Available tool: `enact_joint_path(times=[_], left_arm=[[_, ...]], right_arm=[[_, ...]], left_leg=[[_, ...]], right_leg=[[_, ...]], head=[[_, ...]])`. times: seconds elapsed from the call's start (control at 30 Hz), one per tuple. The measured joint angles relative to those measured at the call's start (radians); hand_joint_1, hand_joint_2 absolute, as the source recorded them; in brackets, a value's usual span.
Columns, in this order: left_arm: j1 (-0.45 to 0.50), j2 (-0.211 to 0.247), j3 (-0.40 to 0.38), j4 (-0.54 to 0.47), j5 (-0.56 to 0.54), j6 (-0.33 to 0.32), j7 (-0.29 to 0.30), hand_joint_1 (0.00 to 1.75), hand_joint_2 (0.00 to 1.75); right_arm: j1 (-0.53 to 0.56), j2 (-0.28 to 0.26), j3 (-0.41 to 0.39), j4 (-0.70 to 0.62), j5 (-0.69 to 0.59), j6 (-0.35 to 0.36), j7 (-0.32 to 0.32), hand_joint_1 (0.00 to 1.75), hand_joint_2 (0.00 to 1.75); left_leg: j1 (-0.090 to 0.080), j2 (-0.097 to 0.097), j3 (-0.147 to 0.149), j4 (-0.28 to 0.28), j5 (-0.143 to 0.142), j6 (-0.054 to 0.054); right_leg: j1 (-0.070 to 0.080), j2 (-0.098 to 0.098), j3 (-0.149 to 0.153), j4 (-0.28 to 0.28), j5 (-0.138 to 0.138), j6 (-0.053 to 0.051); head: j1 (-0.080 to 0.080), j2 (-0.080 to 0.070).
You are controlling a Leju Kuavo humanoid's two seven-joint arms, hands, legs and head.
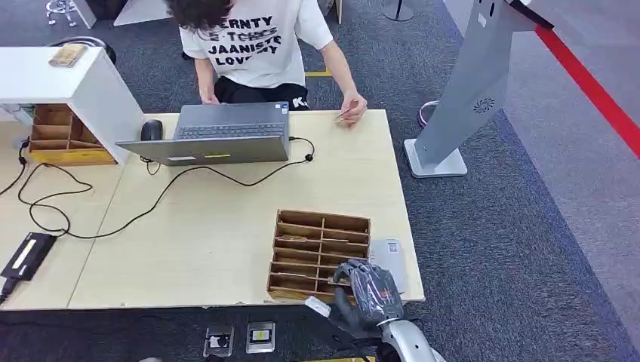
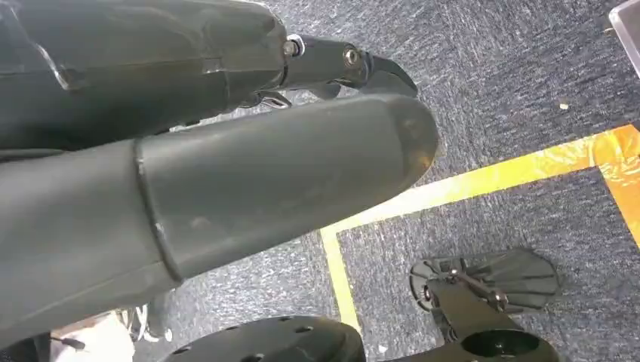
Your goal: Pass the card to the sensor for recognition and then transmit it.
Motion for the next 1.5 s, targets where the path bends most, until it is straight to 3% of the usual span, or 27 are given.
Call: enact_joint_path(times=[0.03, 1.03, 1.5], left_arm=[[-0.001, 0.0, 0.0, 0.0, -0.002, 0.0, 0.0, 0.0, 0.0], [-0.014, 0.0, 0.0, 0.0, -0.028, -0.012, 0.005, 0.0, 0.0], [-0.017, 0.0, 0.0, 0.0, -0.037, -0.018, 0.011, 0.0, 0.0]], right_arm=[[0.0, 0.002, 0.0, 0.003, 0.0, -0.003, 0.0, 1.52, 1.75], [0.002, 0.002, -0.025, 0.009, 0.031, -0.063, 0.019, 1.59, 1.75], [-0.002, 0.0, -0.085, -0.138, 0.085, -0.148, -0.032, 1.68, 1.75]], left_leg=[[0.0, 0.0, 0.0, 0.0, 0.0, 0.0], [0.0, 0.0, 0.0, 0.0, 0.0, 0.0], [0.0, 0.0, 0.0, 0.0, 0.0, 0.0]], right_leg=[[0.0, 0.0, 0.0, 0.0, 0.0, 0.0], [0.0, 0.0, 0.0, 0.0, 0.0, 0.0], [0.0, 0.0, 0.0, 0.0, 0.0, 0.0]], head=[[0.0, 0.0], [0.0, 0.0], [0.0, 0.0]])
